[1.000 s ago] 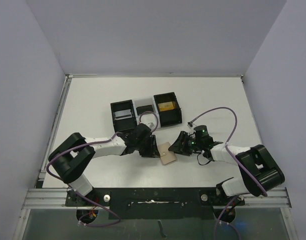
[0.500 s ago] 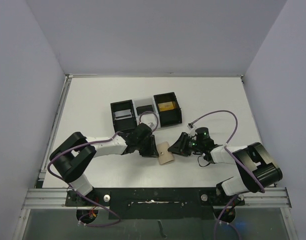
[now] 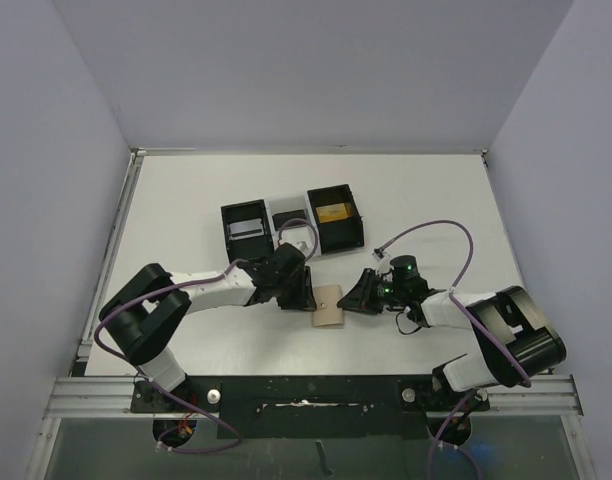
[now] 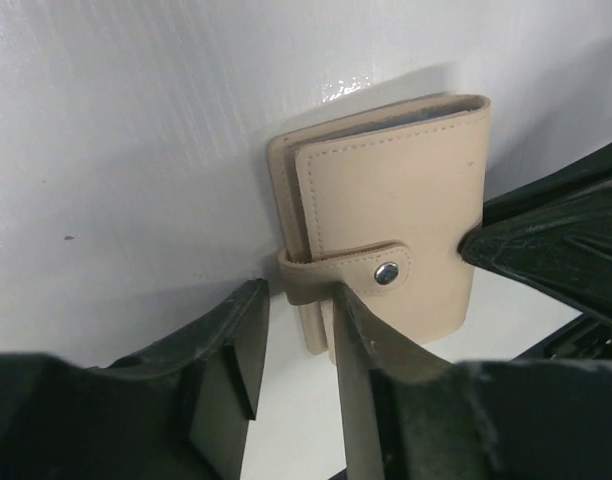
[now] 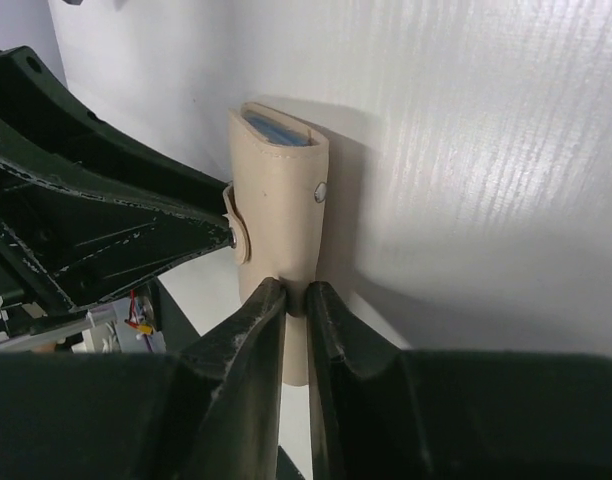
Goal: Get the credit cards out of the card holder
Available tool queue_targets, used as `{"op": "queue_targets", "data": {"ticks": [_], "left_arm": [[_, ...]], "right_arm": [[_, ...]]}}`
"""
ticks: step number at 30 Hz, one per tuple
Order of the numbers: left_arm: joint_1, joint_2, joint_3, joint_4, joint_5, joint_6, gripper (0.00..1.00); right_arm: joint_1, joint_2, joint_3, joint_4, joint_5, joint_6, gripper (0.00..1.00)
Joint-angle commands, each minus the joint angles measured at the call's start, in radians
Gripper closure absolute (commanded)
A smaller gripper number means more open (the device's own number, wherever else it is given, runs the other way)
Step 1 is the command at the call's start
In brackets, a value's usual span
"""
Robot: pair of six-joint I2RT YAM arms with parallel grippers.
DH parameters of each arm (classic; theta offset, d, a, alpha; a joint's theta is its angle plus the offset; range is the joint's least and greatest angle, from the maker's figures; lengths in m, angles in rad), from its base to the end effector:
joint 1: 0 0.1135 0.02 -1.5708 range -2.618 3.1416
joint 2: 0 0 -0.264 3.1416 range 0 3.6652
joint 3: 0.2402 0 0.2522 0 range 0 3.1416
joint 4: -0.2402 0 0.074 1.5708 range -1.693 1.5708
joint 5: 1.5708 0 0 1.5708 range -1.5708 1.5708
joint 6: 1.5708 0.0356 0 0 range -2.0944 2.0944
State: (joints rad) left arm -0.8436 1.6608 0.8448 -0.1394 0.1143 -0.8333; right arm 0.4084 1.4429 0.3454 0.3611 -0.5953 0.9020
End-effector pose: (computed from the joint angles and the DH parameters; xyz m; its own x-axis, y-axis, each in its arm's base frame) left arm 0.2086 -0.2406 0.1498 -0.9467 -0.0422 -0.3193 0.1267 0.8625 -0.4899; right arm 0.2014 0.1089 0.1152 -0.9393 0.3014 -0.1639 0.0433 0.5781 0.8148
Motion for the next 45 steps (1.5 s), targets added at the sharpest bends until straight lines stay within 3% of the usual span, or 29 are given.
{"op": "queue_targets", "data": {"ticks": [1,3,9,18,30,39,45], "left_arm": [[-0.015,-0.056,0.055,-0.009,-0.069,0.023,0.63],[-0.019,-0.076,0.063,-0.024,-0.092,0.037,0.58],[-0.047,-0.088,0.126,-0.078,-0.116,0.074,0.54],[-0.125,0.035,0.245,-0.208,-0.181,0.096,0.5],[-0.126,0.087,0.319,-0.337,-0.284,0.111,0.5],[-0.126,0.066,0.31,-0.256,-0.213,0.13,0.49],[-0.126,0.095,0.319,-0.319,-0.284,0.113,0.51]], "right_arm": [[0.016,-0.056,0.014,0.039,-0.04,0.0,0.91],[0.019,-0.071,0.02,0.01,-0.005,0.011,0.92],[0.037,-0.109,0.015,-0.007,0.061,0.047,0.93],[0.055,-0.123,0.016,-0.01,0.091,0.062,0.93],[0.055,-0.14,0.024,-0.033,0.102,0.055,0.93],[0.056,-0.138,0.035,-0.054,0.105,0.041,0.93],[0.056,-0.143,0.035,-0.058,0.106,0.04,0.93]]}}
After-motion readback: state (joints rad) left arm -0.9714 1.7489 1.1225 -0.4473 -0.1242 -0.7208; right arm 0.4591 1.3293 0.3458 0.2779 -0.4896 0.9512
